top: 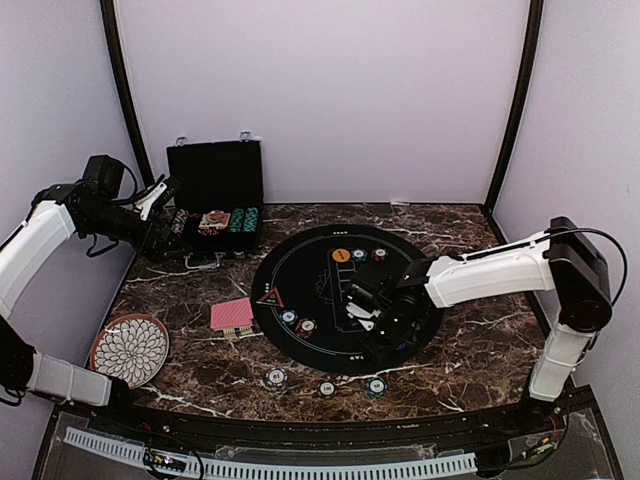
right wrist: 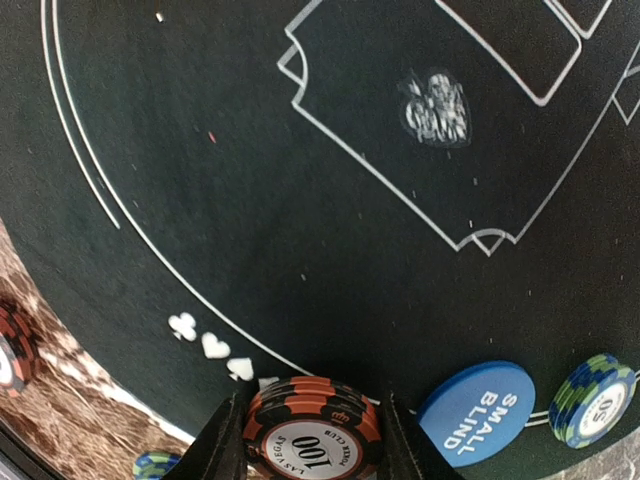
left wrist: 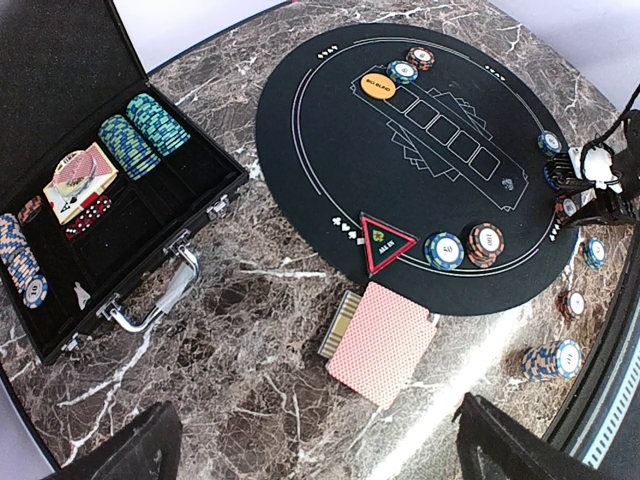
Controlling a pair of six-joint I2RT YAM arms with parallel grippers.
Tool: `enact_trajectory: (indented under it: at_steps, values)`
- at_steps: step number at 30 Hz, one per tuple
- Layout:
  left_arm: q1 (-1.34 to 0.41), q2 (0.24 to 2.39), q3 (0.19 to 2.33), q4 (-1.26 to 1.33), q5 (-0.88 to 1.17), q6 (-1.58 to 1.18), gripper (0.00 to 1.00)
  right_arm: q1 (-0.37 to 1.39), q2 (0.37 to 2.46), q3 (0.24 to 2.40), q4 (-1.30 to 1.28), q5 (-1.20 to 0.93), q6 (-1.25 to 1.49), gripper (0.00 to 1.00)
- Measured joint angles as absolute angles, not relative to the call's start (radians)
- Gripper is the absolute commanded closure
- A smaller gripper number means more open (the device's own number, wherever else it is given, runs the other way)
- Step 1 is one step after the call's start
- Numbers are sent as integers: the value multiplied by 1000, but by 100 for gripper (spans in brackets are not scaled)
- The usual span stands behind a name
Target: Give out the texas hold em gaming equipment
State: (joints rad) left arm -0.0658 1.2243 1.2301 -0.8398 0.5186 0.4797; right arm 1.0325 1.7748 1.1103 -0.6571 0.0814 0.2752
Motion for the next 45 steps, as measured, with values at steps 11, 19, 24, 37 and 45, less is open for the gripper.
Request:
enact_trajectory:
  at_steps: [11, 19, 24, 37, 45]
  values:
    - [-66, 1224, 1244, -840, 519, 480, 1, 1007, 1784, 1103, -605, 83, 286, 98]
    - [-66, 1224, 1245, -840, 519, 480, 1, 1005, 1785, 1086, -596, 83, 289, 54]
    - [-66, 1224, 1245, -840, 519, 480, 1, 1005, 1784, 1088, -599, 83, 292, 43]
    - [-66, 1224, 1245, -840, 519, 487, 1, 1090, 1763, 1372, -691, 118, 286, 21]
    - [-66, 1224, 1245, -840, 524, 492, 1, 1240, 1871, 1568, -697, 81, 255, 8]
